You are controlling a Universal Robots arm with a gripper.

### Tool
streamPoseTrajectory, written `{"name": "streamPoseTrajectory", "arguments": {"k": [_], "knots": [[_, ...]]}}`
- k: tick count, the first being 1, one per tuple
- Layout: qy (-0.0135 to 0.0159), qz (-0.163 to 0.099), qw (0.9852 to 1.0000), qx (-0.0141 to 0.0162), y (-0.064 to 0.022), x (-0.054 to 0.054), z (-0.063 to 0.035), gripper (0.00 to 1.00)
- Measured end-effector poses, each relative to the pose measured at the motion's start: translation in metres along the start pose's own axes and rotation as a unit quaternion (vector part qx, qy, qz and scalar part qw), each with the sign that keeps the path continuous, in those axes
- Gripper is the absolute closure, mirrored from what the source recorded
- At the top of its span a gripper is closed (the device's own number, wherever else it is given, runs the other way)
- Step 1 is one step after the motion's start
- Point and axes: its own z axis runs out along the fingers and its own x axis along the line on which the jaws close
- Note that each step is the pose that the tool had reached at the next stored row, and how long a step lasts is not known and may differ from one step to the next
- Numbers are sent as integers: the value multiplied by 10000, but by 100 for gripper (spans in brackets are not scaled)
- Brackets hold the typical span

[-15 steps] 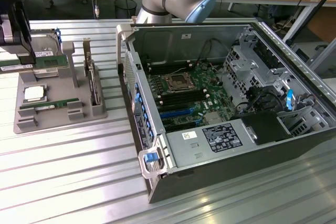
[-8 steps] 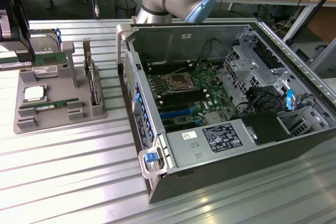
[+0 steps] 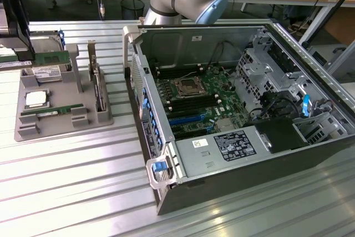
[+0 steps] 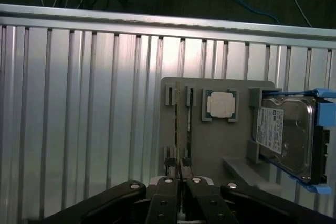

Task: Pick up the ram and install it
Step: 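Pick up the ram and move it above insertion slot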

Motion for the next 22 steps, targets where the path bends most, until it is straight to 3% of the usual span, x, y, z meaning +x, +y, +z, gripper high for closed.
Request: {"name": "streamPoseTrajectory", "arguments": {"k": [6,13,22], "knots": [[-13,-1,10000,2,4,-3,-89,87],[-13,-1,10000,1,0,-3,-91,87],[-14,-1,10000,1,-95,4,-95,87]]}}
